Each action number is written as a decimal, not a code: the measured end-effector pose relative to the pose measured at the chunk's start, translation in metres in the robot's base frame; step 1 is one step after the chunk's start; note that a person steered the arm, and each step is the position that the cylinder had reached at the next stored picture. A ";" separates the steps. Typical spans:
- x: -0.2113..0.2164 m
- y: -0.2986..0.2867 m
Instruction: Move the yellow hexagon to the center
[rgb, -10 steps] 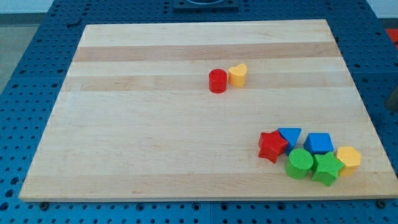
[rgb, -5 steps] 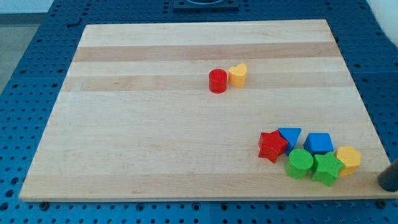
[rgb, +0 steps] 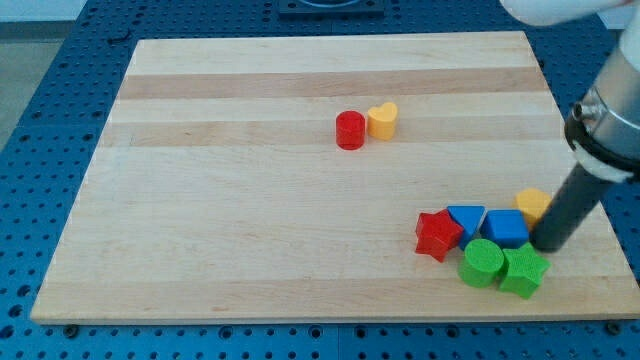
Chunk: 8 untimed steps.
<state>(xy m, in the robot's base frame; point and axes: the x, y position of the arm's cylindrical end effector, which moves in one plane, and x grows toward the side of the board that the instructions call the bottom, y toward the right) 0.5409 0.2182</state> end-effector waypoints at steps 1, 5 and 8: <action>-0.026 -0.001; -0.045 0.022; -0.069 -0.102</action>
<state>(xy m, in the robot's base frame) 0.4720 0.1164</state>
